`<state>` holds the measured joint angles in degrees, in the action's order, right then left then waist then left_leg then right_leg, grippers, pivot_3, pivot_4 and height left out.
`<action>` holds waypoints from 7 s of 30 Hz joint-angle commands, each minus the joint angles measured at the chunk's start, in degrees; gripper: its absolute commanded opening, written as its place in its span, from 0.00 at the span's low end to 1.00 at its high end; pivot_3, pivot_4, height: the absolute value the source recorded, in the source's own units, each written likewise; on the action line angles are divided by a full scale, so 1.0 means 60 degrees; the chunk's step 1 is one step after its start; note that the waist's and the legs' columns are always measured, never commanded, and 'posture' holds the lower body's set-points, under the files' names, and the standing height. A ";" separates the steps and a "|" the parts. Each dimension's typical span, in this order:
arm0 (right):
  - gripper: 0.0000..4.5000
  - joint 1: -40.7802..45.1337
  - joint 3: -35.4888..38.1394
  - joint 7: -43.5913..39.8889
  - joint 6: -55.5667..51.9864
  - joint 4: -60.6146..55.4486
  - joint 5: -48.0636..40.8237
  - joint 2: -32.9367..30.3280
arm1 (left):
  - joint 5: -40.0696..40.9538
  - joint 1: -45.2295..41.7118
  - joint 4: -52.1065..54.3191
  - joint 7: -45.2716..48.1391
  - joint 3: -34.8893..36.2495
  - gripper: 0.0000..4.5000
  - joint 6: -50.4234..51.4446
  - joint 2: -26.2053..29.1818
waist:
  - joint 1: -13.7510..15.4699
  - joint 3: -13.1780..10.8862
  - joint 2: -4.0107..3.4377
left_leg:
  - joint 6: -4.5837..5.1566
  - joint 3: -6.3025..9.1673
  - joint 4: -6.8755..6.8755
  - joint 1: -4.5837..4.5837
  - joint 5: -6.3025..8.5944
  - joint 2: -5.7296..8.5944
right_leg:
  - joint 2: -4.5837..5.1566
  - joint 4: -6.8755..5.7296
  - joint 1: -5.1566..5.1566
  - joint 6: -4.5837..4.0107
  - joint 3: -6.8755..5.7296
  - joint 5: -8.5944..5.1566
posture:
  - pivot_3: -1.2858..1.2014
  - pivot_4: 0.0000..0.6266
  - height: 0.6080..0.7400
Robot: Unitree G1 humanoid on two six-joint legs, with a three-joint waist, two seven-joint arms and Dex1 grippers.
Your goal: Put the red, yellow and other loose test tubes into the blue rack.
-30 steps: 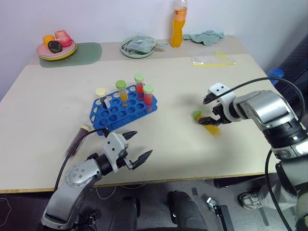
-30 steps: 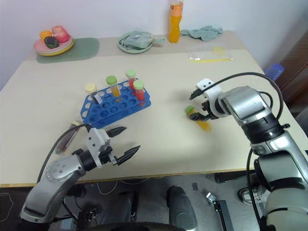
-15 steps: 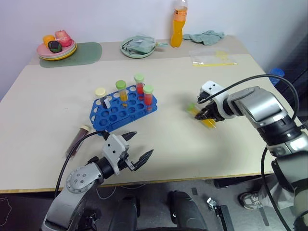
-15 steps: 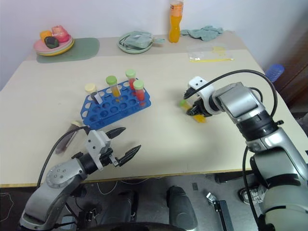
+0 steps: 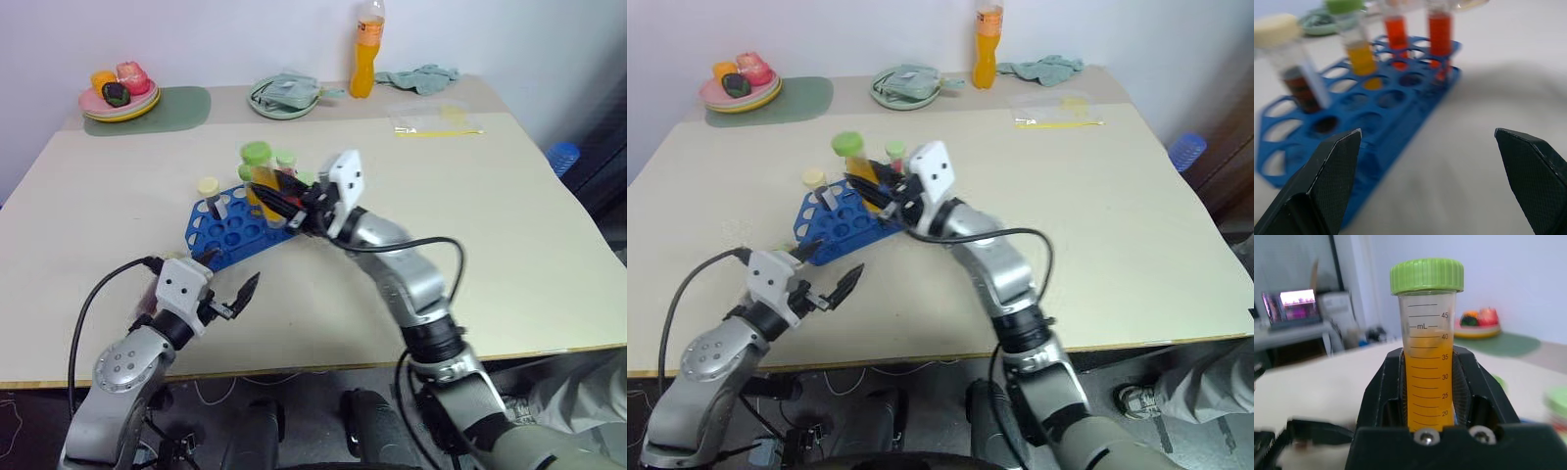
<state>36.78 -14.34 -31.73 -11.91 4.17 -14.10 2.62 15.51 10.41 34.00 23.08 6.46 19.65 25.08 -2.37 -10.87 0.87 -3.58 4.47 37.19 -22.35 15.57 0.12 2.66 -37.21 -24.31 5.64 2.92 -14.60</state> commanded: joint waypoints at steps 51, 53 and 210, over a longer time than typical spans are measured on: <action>0.93 -0.0068 -0.0391 -0.2973 0.0616 -0.1373 -0.0474 -0.2173 | 0.3233 -0.4480 -0.0942 0.0672 0.1286 1.00 1.1990 0.6274 | -0.0117 -0.0018 0.0001 | -0.0002 0.0037 -0.0014 0.0019 -0.0002 0.0005 | -0.0015 -0.0023 0.0009 0.0001 -0.0023 -0.0007 | 0.52 0.24 1.00; 0.93 -0.0298 -0.0444 -0.3411 0.0414 -0.1749 -0.0518 -0.2694 | 0.2993 -0.4855 -0.1686 0.0843 0.0498 1.00 1.1717 0.6666 | -0.0152 -0.0019 0.0002 | -0.0002 0.0037 -0.0024 0.0017 -0.0002 0.0003 | -0.0016 -0.0022 0.0002 -0.0002 -0.0022 -0.0009 | 0.52 0.24 1.00; 0.95 -0.2376 0.0002 -0.2209 -0.0345 -0.2068 0.0043 -0.3215 | -0.1833 -0.5156 -0.0227 -0.2567 -0.0556 0.58 0.5599 -0.2327 | 0.0227 0.0010 0.0040 | -0.0012 0.0030 0.0004 0.0046 -0.0007 0.0010 | -0.0003 0.0009 0.0069 0.0010 -0.0016 0.0000 | 0.52 0.24 1.00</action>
<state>21.34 -14.70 -44.86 -15.13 -7.43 -13.61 -17.06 4.26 -19.55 31.48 7.84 3.09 53.42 10.79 -1.01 -10.81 1.11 -3.65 4.65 37.21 -22.08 15.53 0.18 2.64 -37.16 -23.90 5.70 2.82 -14.59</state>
